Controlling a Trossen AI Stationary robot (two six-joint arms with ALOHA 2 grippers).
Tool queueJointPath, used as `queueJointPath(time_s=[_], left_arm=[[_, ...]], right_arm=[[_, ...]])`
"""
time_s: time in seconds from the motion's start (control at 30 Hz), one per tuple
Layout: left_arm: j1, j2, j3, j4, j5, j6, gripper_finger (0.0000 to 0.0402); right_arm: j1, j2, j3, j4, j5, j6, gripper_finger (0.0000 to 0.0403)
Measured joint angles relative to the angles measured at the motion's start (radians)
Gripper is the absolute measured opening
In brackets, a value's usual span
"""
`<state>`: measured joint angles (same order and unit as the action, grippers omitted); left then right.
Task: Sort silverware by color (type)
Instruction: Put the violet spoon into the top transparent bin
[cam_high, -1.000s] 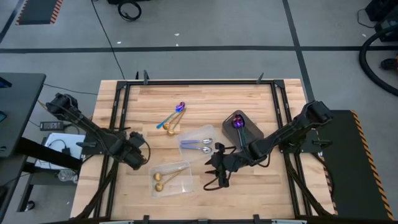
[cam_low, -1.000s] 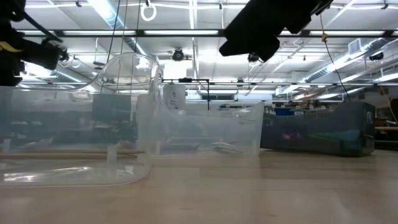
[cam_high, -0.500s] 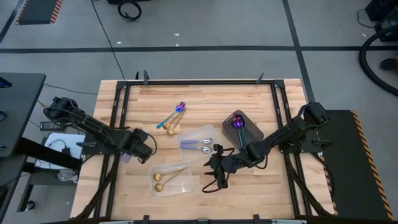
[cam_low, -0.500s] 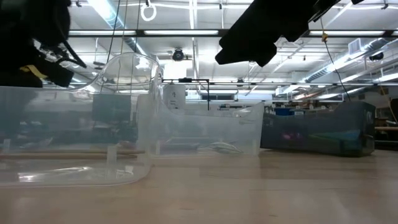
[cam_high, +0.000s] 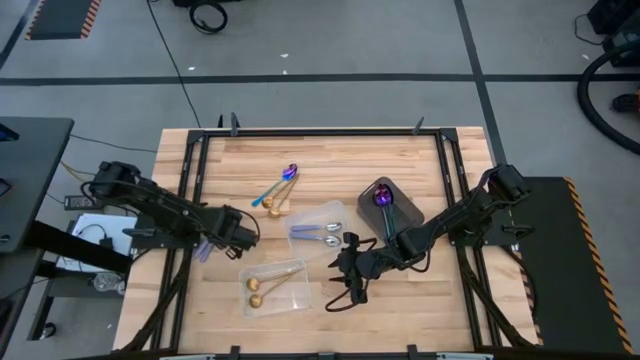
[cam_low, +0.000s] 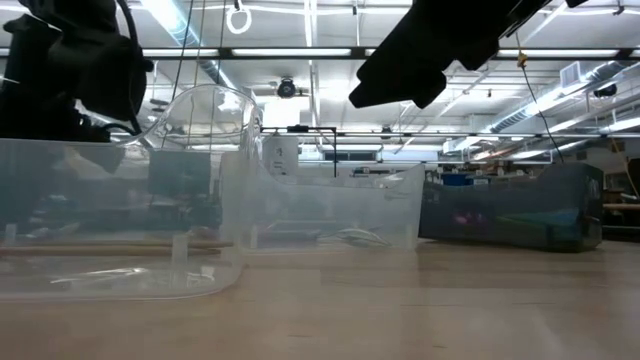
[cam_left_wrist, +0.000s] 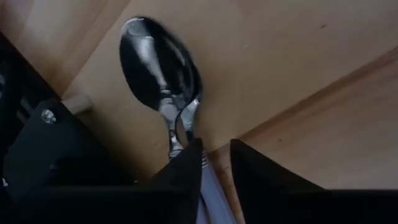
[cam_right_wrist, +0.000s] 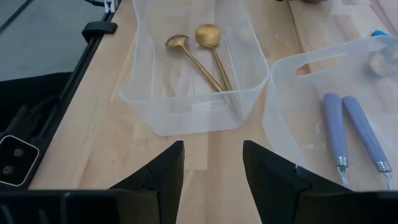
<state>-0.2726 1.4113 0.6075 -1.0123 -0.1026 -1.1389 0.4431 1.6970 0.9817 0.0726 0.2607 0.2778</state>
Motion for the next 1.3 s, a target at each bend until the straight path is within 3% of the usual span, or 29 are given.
queueJointPath(time_s=[0.23, 0.5, 0.7, 1.07, 1.3], left_arm=[[0.024, 0.003, -0.024, 0.018, 0.066, 0.0, 0.0136], [0.03, 0.003, 0.01, 0.083, 0.075, 0.059, 0.012], [0.03, 0.002, 0.092, -0.082, 0.058, 0.051, 0.0116], [0.134, 0.002, 0.021, -0.083, 0.103, 0.093, 0.0119], [0.203, 0.002, 0.021, -0.093, 0.137, 0.162, 0.018]], right_arm=[[0.01, 0.0, 0.0, 0.001, 0.0, -0.01, 0.0174], [0.025, 0.002, 0.0, 0.001, 0.004, -0.019, 0.0174], [0.025, 0.002, 0.0, 0.006, 0.005, -0.019, 0.0174], [0.036, 0.002, 0.0, 0.024, 0.006, -0.019, 0.0174], [0.039, 0.002, 0.0, 0.024, 0.007, -0.016, 0.0174]])
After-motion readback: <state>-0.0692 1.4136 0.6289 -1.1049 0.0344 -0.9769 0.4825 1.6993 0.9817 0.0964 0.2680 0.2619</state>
